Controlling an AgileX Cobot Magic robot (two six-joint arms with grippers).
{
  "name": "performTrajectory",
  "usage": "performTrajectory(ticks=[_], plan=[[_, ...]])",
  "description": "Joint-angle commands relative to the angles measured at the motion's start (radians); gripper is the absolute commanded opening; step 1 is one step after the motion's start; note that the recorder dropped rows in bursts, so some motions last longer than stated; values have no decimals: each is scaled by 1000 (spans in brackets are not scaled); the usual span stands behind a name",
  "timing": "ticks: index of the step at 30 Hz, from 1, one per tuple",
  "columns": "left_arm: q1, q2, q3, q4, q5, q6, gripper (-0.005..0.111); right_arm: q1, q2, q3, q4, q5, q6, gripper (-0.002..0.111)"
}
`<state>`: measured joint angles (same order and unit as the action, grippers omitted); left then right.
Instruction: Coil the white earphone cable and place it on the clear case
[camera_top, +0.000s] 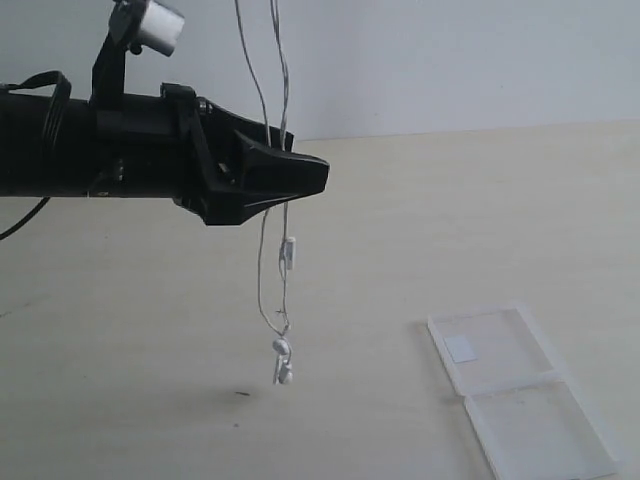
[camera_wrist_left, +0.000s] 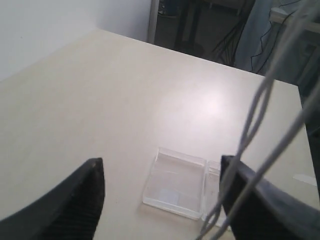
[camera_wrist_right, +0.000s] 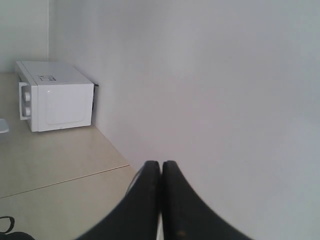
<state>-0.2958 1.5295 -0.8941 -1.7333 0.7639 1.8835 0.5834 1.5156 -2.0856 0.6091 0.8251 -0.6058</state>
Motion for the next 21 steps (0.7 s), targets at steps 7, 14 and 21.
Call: performTrajectory(ticks=[7, 14, 21], plan=[[-5, -10, -53, -11, 89, -2, 48, -2, 0, -7, -24, 13, 7, 0], [-7, -10, -85, -11, 116, -2, 55, -2, 0, -7, -24, 13, 7, 0], [-7, -10, -85, -11, 120, -2, 1, -2, 0, -7, -24, 10, 7, 0]])
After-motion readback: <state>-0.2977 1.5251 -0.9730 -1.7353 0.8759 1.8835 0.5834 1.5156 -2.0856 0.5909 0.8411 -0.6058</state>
